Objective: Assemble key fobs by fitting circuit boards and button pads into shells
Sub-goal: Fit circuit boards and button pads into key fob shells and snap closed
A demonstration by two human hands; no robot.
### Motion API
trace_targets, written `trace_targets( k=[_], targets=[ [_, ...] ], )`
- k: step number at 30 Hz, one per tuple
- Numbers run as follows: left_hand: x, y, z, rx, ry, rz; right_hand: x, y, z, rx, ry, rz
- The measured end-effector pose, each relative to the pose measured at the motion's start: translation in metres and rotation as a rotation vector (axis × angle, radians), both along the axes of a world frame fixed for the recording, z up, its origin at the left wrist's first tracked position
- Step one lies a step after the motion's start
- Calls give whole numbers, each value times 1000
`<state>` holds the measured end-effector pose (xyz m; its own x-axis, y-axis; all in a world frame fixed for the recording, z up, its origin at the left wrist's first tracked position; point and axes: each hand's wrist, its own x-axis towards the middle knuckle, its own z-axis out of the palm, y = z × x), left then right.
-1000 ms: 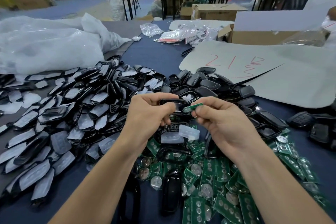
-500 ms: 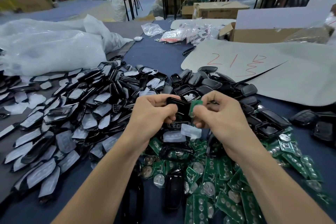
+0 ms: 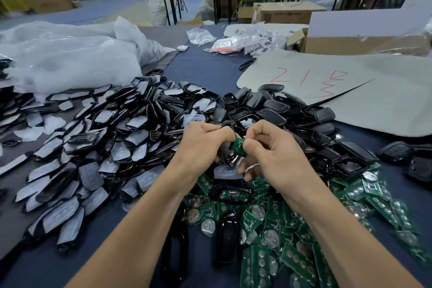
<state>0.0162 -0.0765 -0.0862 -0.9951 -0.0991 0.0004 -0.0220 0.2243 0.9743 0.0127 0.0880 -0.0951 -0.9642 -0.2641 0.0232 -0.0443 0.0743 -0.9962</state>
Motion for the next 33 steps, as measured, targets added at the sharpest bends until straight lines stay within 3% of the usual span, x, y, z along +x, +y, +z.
trace_targets(
  k=[6, 9, 16, 23, 29, 33],
  targets=[
    [2, -2, 4, 110, -18, -173, -1, -3, -3, -137, -40, -120],
    [1, -6, 1, 59, -2, -295, -4, -2, -3, -209, -83, -203],
    [-2, -9, -1, 107, 13, -99, -9, 6, -1, -175, -2, -307],
    [-2, -10, 2, 143, -17, -67, -14, 11, 5, -420, -85, -295],
    [-3, -10, 2, 139, -41, -113, -14, 12, 7, -434, -58, -349],
    [-4, -10, 2, 108, -51, -149, -14, 11, 3, -238, 80, -325]
  ],
)
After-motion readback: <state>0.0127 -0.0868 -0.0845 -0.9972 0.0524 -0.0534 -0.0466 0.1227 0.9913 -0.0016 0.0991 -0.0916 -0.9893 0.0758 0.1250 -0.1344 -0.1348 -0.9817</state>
